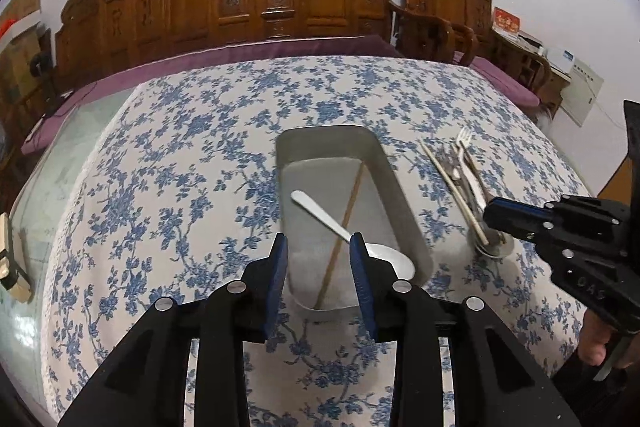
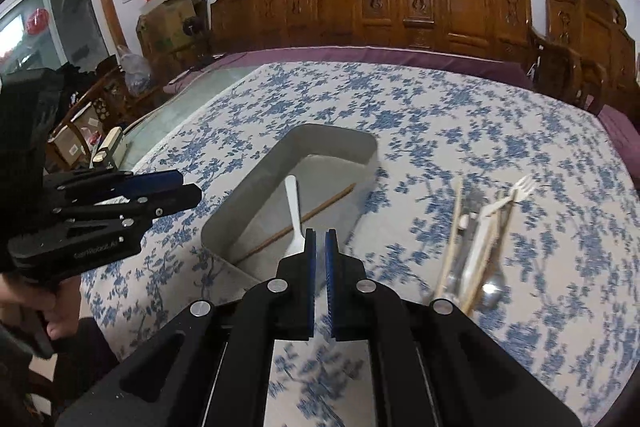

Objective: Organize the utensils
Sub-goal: 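Lower the chopstick into the grey tray with the left tool while the right tool releases the spoon there, then return the left tool to the cup and grasp a light bamboo chopstick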

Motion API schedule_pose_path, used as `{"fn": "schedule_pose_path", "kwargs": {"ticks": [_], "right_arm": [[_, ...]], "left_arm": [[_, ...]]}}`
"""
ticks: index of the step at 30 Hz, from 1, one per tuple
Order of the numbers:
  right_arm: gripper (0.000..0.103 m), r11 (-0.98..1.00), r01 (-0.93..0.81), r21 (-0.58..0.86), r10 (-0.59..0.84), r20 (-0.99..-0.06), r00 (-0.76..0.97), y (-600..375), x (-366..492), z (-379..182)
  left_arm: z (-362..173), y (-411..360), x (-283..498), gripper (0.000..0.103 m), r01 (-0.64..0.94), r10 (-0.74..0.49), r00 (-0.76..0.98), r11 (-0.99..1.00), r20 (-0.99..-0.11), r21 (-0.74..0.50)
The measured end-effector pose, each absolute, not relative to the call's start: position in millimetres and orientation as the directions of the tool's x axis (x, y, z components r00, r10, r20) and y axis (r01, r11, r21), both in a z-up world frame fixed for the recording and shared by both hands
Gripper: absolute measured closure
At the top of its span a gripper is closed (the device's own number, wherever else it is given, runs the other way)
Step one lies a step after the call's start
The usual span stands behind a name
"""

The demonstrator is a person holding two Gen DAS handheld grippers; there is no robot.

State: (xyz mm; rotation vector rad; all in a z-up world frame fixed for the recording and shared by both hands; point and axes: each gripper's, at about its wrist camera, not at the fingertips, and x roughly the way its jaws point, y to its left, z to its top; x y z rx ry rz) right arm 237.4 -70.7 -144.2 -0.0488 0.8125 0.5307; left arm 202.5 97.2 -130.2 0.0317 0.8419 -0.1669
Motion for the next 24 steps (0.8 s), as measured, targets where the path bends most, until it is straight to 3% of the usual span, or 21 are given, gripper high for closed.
{"fn": "schedule_pose_path", "kwargs": {"ticks": [4, 5, 7, 10, 14, 24], "right_arm": [[0.096, 0.875, -0.466, 0.132, 0.414, -0.705, 0.576, -91, 227, -141], [0.091, 0.878, -0.461, 0.126, 0.406, -0.706, 0.580, -99, 225, -141], [0.084, 0.885, -0.451, 0.116, 0.392, -0.709, 0.587, -110, 223, -142], [0.083, 0.899, -0.429, 0.089, 0.356, -0.720, 0.596, -129, 221, -147], [0.078, 0.914, -0.402, 0.055, 0.311, -0.733, 0.605, -155, 220, -155], [0.074, 0.930, -0.360, 0.073, 0.286, -0.760, 0.584, -194, 230, -183]], "left_arm": [[-128, 87, 198, 0.067, 0.177, -0.148, 0.655, 0.983, -0.741, -0.040], [-128, 84, 197, 0.065, 0.181, -0.148, 0.655, 0.983, -0.741, -0.037], [-127, 80, 195, 0.053, 0.189, -0.155, 0.656, 0.981, -0.738, -0.038], [-127, 72, 192, 0.052, 0.202, -0.163, 0.656, 0.979, -0.737, -0.036], [-126, 60, 186, 0.036, 0.220, -0.169, 0.661, 0.975, -0.731, -0.025], [-131, 21, 181, 0.035, 0.261, -0.199, 0.644, 0.965, -0.739, -0.032]]}}
